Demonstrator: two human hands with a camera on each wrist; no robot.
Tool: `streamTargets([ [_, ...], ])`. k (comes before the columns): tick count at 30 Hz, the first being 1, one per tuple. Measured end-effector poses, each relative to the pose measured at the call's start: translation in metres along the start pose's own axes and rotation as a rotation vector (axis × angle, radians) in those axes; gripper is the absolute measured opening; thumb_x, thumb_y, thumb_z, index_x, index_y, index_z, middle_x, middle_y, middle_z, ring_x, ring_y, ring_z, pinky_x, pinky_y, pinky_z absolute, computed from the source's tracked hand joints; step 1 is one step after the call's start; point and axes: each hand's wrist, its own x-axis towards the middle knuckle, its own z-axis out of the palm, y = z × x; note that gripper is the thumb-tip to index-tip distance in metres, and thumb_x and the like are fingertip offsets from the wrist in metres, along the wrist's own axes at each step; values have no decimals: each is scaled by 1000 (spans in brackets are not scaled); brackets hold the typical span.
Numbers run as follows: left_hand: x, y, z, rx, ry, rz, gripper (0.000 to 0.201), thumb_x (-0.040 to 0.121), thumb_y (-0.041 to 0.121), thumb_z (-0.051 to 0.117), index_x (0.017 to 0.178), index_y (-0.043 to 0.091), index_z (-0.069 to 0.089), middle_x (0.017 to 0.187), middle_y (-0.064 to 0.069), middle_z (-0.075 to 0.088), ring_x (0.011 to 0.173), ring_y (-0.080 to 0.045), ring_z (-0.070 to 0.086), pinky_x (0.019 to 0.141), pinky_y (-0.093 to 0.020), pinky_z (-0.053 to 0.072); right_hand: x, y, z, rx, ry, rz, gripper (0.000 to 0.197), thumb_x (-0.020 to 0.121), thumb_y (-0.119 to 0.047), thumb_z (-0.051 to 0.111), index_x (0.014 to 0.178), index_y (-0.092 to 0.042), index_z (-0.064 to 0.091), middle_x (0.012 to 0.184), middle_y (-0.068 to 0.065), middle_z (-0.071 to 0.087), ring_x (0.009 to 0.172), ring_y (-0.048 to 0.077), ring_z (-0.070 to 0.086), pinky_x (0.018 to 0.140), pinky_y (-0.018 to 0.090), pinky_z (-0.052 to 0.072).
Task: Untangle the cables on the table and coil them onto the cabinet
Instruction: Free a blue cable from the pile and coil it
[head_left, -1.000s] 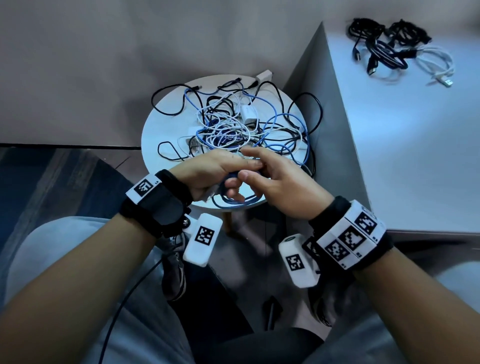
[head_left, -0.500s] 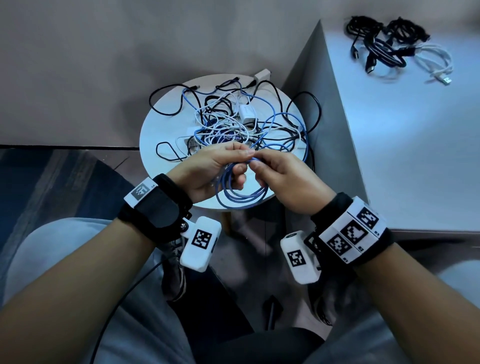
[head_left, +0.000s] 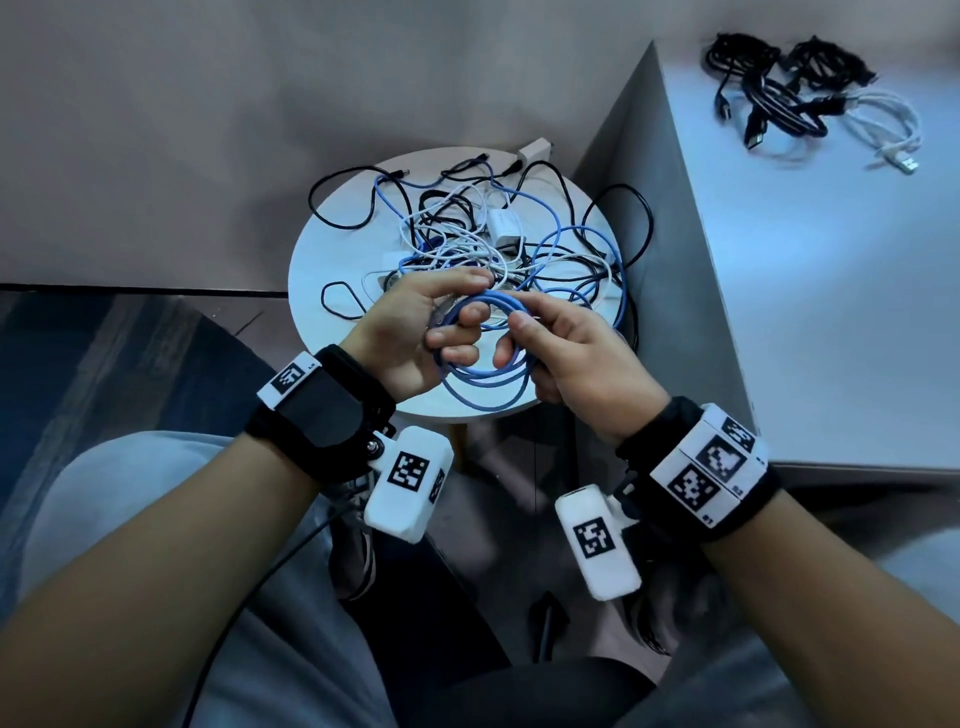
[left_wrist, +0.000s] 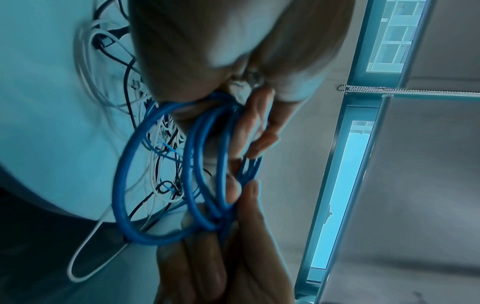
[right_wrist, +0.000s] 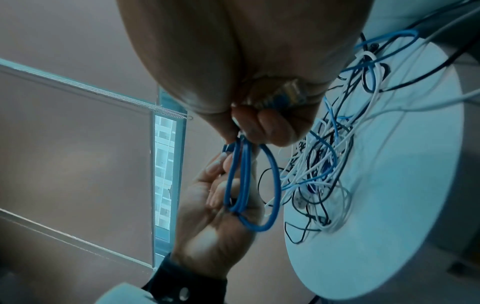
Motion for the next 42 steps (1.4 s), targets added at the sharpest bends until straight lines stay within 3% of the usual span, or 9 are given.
streamTargets([
  [4, 3, -6, 3, -78, 86, -1, 15, 95, 13, 42, 85, 14, 54, 51, 0, 39, 29, -8, 20, 35, -19, 14, -2, 3, 10, -23, 31, 28, 25, 108, -12, 37, 123, -2, 54, 72, 8, 60, 36, 1, 30, 37, 12, 25],
  [7, 3, -6, 3, 2, 112, 19, 14, 95, 13, 43, 86, 14, 53, 51, 1, 40, 31, -10, 22, 36, -20, 22, 0, 3, 7, -98, 54, 27, 21, 108, -14, 39, 116, -8, 58, 69, 2, 60, 44, 4, 34, 43, 13, 27],
  [13, 2, 1, 2, 132, 21, 28, 16, 97, 13, 40, 88, 16, 53, 52, 2, 36, 33, -7, 19, 38, -20, 15, 0, -1, -2, -128, 88, 13, 14, 104, -16, 51, 108, -16, 64, 77, -1, 62, 46, 0, 40, 46, 12, 31],
  [18, 2, -2, 4, 166, 16, 47, 18, 98, 9, 40, 88, 14, 55, 53, 0, 40, 33, -8, 23, 38, -20, 20, 2, -2, -10, -272, 31, -59, 10, 100, -16, 59, 101, -9, 66, 77, 4, 60, 66, 6, 54, 67, 22, 44],
  [21, 1, -6, 7, 102, 19, 47, 16, 99, 9, 42, 91, 12, 55, 55, -1, 45, 37, -11, 34, 41, -22, 32, 3, 0, -8, -245, 51, 3, 19, 105, -16, 48, 89, -13, 58, 71, 0, 56, 57, 2, 46, 57, 16, 36],
  [24, 1, -6, 8, 58, 26, 48, 14, 99, 10, 45, 92, 13, 57, 56, 0, 46, 41, -12, 37, 44, -23, 35, 0, 0, -4, 11, 35, 87, 25, 107, -16, 40, 86, -15, 53, 68, -2, 57, 58, 7, 44, 53, 21, 31],
  [29, 1, -1, 7, 78, 1, 53, 13, 98, 13, 45, 92, 16, 56, 57, 3, 45, 39, -9, 31, 42, -22, 31, -3, -6, 3, 495, -14, 173, 16, 105, -18, 42, 97, -8, 52, 55, -5, 42, 68, 17, 59, 65, 27, 45],
  [36, 1, 5, 5, 140, -6, 98, 15, 100, 12, 45, 95, 13, 59, 55, 1, 45, 36, -11, 35, 45, -24, 40, -3, -15, 3, 575, -24, 204, 21, 104, -25, 43, 92, -12, 55, 56, -6, 26, 48, 7, 30, 41, 18, 17],
  [42, -4, 3, 2, 412, -18, 223, 20, 105, 8, 45, 103, 5, 64, 80, -12, 71, 67, -27, 71, 65, -36, 61, -5, -12, -4, 431, -29, 168, 21, 106, -25, 42, 95, -10, 53, 58, -4, 28, 48, 10, 34, 40, 20, 33],
])
